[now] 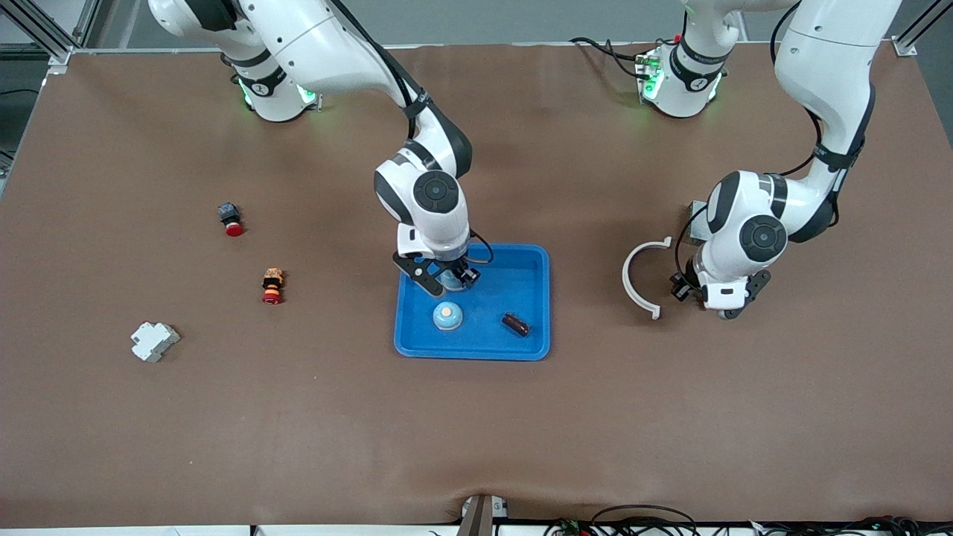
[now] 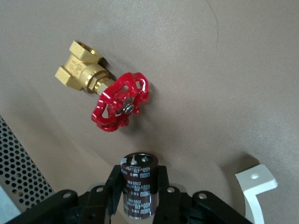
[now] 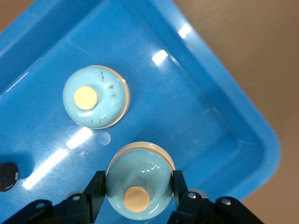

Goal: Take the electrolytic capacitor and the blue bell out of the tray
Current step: 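Place the capacitor by the valve while the right gripper carries the bell, then grasp the second capacitor with the left gripper while the right gripper lowers the bell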

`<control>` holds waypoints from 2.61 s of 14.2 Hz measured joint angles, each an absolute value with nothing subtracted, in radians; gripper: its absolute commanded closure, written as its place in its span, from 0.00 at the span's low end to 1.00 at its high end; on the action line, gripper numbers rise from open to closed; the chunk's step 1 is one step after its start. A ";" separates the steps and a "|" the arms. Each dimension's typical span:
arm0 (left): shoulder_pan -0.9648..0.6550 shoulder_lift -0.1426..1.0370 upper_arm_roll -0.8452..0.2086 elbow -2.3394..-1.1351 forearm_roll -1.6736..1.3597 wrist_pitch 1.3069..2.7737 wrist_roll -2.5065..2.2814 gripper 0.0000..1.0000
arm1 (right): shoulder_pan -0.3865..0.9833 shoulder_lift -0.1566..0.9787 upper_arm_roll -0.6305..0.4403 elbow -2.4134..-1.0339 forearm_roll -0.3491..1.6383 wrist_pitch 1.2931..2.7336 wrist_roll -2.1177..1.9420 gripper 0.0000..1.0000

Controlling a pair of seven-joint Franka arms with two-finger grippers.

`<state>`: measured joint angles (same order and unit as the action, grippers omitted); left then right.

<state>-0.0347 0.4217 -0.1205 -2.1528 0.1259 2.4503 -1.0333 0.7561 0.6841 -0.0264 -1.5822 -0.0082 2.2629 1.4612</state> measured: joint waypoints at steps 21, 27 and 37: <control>-0.269 0.496 -0.168 -1.689 0.120 2.149 -1.352 0.00 | 0.058 0.221 -0.045 -1.926 0.078 2.051 0.110 1.00; -0.349 0.600 -0.169 -1.576 0.111 2.151 -1.518 0.00 | -0.010 0.222 -0.044 -2.107 0.079 2.305 -0.025 1.00; -0.422 0.716 -0.169 -1.529 0.110 2.301 -1.684 0.02 | -0.057 0.321 -0.044 -2.195 0.079 2.519 -0.053 1.00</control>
<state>-0.4217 0.7157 -0.1689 -1.5287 0.1099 2.3007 -1.6835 -0.0570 0.3213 -0.0436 -2.1950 0.0789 2.5194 -0.0530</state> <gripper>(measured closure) 0.000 0.374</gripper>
